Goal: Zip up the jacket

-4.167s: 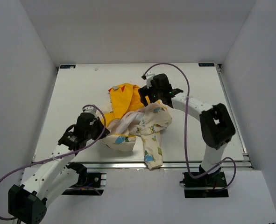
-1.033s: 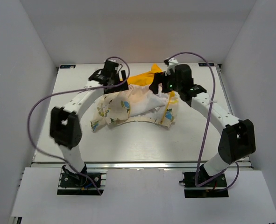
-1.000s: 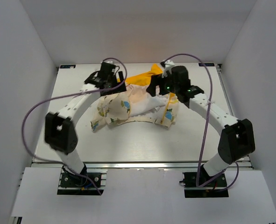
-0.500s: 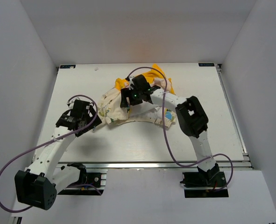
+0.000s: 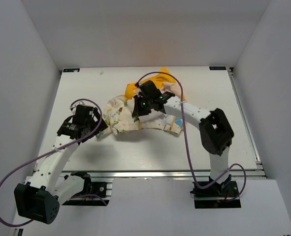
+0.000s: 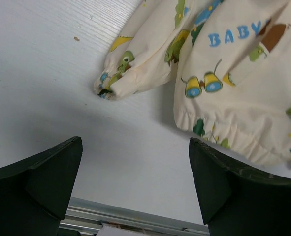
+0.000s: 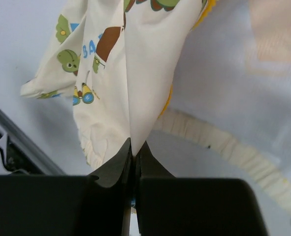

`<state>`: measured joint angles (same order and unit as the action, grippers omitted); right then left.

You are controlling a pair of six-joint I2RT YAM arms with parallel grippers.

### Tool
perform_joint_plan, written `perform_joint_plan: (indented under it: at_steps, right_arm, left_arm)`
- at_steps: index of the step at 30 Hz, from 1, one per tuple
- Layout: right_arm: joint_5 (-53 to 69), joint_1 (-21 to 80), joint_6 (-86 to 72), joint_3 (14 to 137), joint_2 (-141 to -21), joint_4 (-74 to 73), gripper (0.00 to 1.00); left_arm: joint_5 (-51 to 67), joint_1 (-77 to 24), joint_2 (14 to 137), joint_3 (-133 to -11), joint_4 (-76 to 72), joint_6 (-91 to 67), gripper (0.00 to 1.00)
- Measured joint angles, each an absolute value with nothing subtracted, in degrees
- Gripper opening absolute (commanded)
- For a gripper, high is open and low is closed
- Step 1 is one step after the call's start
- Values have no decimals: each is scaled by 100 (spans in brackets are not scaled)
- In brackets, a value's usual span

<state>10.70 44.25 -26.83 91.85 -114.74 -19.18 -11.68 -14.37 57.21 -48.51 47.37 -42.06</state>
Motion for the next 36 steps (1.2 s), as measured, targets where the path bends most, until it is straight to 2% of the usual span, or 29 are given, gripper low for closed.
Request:
perform_joint_plan:
  at_steps: [4, 6, 7, 8, 10, 12, 14, 15, 18, 23, 28, 32, 36]
  right_arm:
    - [904, 4517, -3315, 8208, -10519, -1988, 7]
    - [871, 4560, -3625, 7491, -10138, -1903, 8]
    - [854, 4580, -3750, 7194, -10049, -1907, 14]
    - [816, 4591, -3870, 6954, -10025, -1942, 14]
    - [707, 4622, -4027, 6630, -10099, -1966, 29]
    - [576, 4626, -4097, 6499, -10221, -2021, 49]
    - [403, 4628, -4075, 6504, -10263, -2062, 57]
    - [305, 4628, -4045, 6530, -10250, -2086, 68]
    - [-16, 4628, -3909, 6635, -10145, -2117, 84]
    - [-585, 4504, -3675, 6635, -9415, -2578, 87]
    - [-930, 3651, -3380, 6222, -8484, -2814, 85]
    - [-1074, 2869, -3120, 5760, -8230, -2943, 81]
    - [-1028, 2665, -2856, 5636, -8434, -2941, 72]
  left_arm:
    - [-1002, -1437, 5749, -4842, 4663, -4204, 98]
    - [-934, -1437, 5767, -4836, 4622, -4191, 98]
    - [-873, -1437, 5769, -4836, 4600, -4167, 98]
    - [-864, -1437, 5769, -4836, 4595, -4158, 98]
    - [-764, -1437, 5769, -4836, 4552, -4112, 98]
    - [-659, -1437, 5787, -4836, 4499, -4071, 98]
    - [-550, -1437, 5833, -4836, 4456, -4029, 98]
    - [-497, -1437, 5865, -4836, 4438, -4007, 98]
    - [-338, -1437, 5981, -4836, 4344, -3962, 98]
    - [80, -1461, 6289, -4873, 4053, -3903, 98]
    - [281, -1894, 6912, -5229, 3664, -3900, 98]
    - [460, -2436, 7686, -5743, 3135, -3900, 98]
    - [884, -2633, 8433, -5889, 2460, -3903, 98]
